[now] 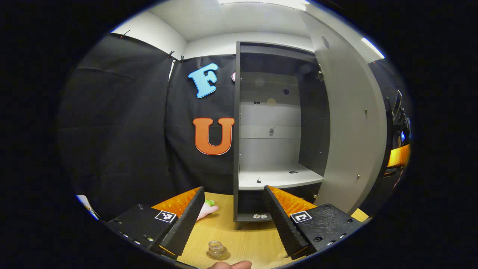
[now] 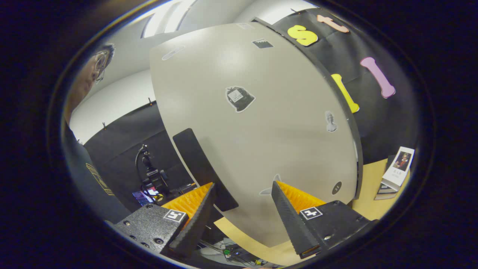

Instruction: Open the cabinet door with the right hand, grasp the bottle in the cabinet with the left hand and place it on the coaster, then close the cabinet door with the right hand.

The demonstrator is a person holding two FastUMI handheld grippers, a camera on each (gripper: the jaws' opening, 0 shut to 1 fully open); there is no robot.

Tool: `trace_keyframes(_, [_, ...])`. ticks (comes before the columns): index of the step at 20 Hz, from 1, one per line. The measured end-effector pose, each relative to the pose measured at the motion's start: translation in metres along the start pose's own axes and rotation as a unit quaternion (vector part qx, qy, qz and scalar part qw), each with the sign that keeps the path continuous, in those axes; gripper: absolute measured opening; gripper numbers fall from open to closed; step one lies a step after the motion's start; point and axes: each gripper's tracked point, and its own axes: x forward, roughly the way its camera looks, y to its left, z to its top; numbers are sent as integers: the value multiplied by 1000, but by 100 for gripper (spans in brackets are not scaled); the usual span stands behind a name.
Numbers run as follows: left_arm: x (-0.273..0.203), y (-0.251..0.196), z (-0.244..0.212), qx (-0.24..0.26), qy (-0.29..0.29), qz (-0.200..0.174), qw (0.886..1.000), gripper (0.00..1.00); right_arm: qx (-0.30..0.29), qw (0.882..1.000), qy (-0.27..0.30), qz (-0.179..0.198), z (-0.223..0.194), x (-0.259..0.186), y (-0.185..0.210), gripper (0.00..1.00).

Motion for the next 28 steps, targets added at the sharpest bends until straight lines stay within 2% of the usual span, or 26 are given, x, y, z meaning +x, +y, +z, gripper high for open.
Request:
trace_keyframes(8, [6, 32, -10, 3, 9, 5, 1000, 95, -6, 1000, 12, 1, -4, 20, 10, 96])
trace_keyframes(12, [14, 43, -16, -16, 14, -1, 1000, 95, -11, 1000, 9, -13, -7, 21, 14, 96])
trace_keyframes(14, [15, 48, -19, -23, 16, -4, 1000, 95, -21, 999, 4, -38, -7, 20, 10, 96])
trace_keyframes(15, [17, 50, -20, -25, 16, -7, 1000, 95, -27, 998, -4, -64, -6, 19, 5, 96])
trace_keyframes(16, [17, 50, -23, -26, 19, -13, 999, 95, -36, 995, -15, -94, -5, 19, -1, 89])
trace_keyframes(17, [19, 48, -26, -25, 21, -21, 999, 95, -50, 988, -30, -140, 0, 18, -13, 97])
trace_keyframes(18, [19, 47, -28, -24, 21, -27, 999, 95, -61, 981, -43, -177, 5, 16, -23, 90])
trace_keyframes(20, [20, 44, -31, -25, 20, -40, 999, 95, -74, 960, -66, -262, 10, 8, -44, 99])
trace_keyframes(21, [21, 41, -31, -25, 15, -45, 999, 95, -79, 947, -75, -302, 10, 0, -53, 99])
trace_keyframes(22, [21, 40, -30, -24, 8, -46, 999, 95, -83, 933, -84, -341, 11, -8, -60, 94])
trace_keyframes(23, [23, 39, -29, -23, 4, -46, 999, 95, -92, 917, -90, -378, 11, -18, -66, 99])
trace_keyframes(25, [24, 33, -29, -25, 4, -43, 999, 95, -117, 882, -79, -450, 5, -34, -84, 99])
trace_keyframes(27, [29, 23, -22, -30, -1, -39, 999, 95, -142, 873, -10, -467, -18, -26, -100, 99])
trace_keyframes(28, [31, 15, -21, -34, -1, -42, 999, 95, -145, 866, 7, -479, -24, -28, -107, 99])
